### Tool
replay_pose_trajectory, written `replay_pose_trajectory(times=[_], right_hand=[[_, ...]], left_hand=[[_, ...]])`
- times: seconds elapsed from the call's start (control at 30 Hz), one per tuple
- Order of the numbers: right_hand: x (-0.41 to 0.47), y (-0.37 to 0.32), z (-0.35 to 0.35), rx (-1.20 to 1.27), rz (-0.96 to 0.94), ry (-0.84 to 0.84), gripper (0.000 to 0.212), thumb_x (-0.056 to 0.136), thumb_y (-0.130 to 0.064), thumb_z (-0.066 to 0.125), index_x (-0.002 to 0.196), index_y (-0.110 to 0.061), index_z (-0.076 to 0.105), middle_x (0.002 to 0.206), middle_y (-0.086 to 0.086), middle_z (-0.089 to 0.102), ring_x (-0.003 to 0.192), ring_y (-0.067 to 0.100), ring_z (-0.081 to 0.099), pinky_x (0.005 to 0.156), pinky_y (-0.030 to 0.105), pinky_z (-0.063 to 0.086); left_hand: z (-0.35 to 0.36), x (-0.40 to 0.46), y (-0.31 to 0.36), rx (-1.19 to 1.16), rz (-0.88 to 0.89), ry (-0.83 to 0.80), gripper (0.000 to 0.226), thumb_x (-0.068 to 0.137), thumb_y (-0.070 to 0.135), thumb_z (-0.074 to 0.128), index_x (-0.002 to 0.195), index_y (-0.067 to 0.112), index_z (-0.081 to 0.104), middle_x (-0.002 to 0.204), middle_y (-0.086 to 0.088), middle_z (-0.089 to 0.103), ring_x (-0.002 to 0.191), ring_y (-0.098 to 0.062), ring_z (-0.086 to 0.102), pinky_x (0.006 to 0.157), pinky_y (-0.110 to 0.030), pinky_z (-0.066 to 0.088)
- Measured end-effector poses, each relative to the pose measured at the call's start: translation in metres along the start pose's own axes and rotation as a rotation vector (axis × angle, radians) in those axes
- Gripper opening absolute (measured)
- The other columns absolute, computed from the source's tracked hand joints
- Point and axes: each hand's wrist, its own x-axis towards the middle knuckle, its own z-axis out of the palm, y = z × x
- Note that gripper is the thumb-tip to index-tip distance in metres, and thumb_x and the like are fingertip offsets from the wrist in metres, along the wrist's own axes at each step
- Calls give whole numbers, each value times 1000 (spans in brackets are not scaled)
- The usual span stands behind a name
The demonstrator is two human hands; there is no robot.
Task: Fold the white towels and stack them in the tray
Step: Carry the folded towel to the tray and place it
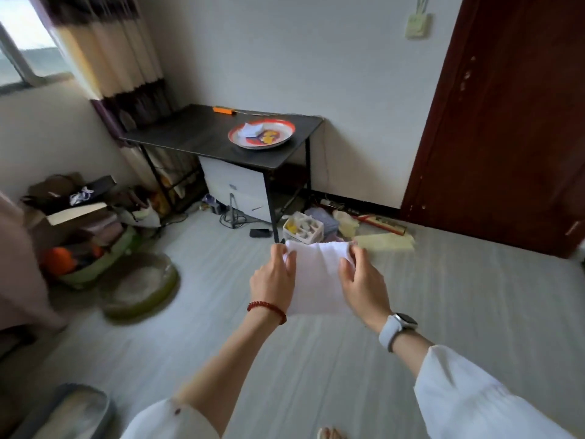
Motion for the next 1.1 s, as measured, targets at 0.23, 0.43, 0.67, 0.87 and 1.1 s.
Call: replay_pose_trajectory(times=[0.23,0.43,0.67,0.87,1.1], right_hand=[[208,-32,93,64,-59,-84,15,93,-19,48,102,-8,50,90,10,60,87,32,58,63,29,33],[344,-50,197,66,-83,-213,23,95,-22,45,112,-6,48,97,19,64,89,37,59,66,36,39],[513,-76,339,95,-8,-287,8,94,-20,45,95,-13,45,83,4,54,75,23,49,55,27,28],[662,-102,419,106,91,-351,13,93,-22,46,90,-10,49,75,-1,52,70,17,49,59,29,36],[808,-83,501,100,118,-319,19,88,-22,53,80,-5,55,75,7,59,74,26,55,69,41,46]], left_hand=[[-13,206,-28,-14,-110,79,24,98,30,31,108,10,41,83,-19,62,80,-37,59,70,-41,47],[-8,350,-93,-36,-201,90,25,98,33,30,108,13,41,90,-17,63,82,-35,59,74,-44,52],[5,559,-196,-116,-225,13,22,97,36,35,102,17,43,93,-14,62,84,-33,59,73,-38,51],[4,734,-243,-206,-228,-95,19,96,34,41,90,16,42,76,-6,58,72,-26,52,62,-30,42],[46,903,-282,-137,-223,-135,24,94,31,46,74,18,41,69,4,46,64,-17,41,53,-26,32]])
